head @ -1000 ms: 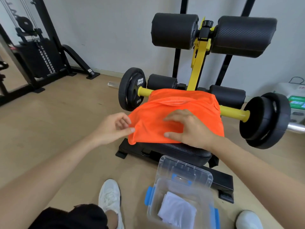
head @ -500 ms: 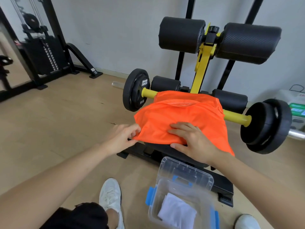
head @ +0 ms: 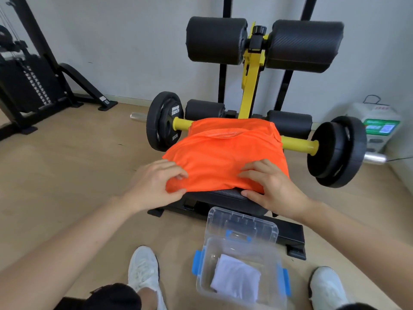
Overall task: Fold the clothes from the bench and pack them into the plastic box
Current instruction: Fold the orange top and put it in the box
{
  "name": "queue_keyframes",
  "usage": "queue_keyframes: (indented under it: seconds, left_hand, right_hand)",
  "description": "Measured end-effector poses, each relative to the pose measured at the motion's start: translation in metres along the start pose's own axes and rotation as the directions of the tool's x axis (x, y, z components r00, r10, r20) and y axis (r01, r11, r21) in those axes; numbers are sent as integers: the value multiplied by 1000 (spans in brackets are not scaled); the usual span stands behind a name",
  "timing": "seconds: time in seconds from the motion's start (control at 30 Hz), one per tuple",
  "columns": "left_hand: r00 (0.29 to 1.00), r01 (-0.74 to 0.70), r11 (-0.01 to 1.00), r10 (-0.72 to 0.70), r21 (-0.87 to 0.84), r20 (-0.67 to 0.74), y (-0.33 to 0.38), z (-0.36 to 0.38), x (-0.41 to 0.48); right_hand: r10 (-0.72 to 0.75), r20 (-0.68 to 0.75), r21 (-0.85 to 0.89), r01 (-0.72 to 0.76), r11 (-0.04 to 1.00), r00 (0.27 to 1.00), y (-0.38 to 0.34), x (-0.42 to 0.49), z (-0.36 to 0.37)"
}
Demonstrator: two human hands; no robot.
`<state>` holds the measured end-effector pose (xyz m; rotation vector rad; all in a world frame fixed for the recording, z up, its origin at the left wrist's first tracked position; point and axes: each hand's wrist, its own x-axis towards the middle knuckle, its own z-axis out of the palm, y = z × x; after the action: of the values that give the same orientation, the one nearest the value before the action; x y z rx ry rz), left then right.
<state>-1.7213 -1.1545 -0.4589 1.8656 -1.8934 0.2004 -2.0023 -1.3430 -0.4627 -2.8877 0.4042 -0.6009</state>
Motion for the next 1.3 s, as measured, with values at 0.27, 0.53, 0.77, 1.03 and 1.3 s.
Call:
queue_keyframes:
  seconds: [0.27,0.53,0.77,1.03,1.3]
  left_hand:
    - [994,-95,992,91,78,55,27,23,18]
    - [996,81,984,-72,-157,58,28,-1,28]
    - [971,239,861,-206,-448,120,36,-21,33]
    - [962,267,856,-211,-442,171,30,-23,26]
    - [945,328,780,-268,-532,188,26,-32,29]
  right_hand:
    - [101,-7,22,-101,995,995,28,-44,-21]
    - [148,10,151,-148,977,989,35,-63,-14]
    - [246,-42,102,-241,965,968,34,-61,-8]
    - [426,6,273,-411,870,905,36,-66,-38]
    - [555,60,628,-463,626,830,13,-53,-57]
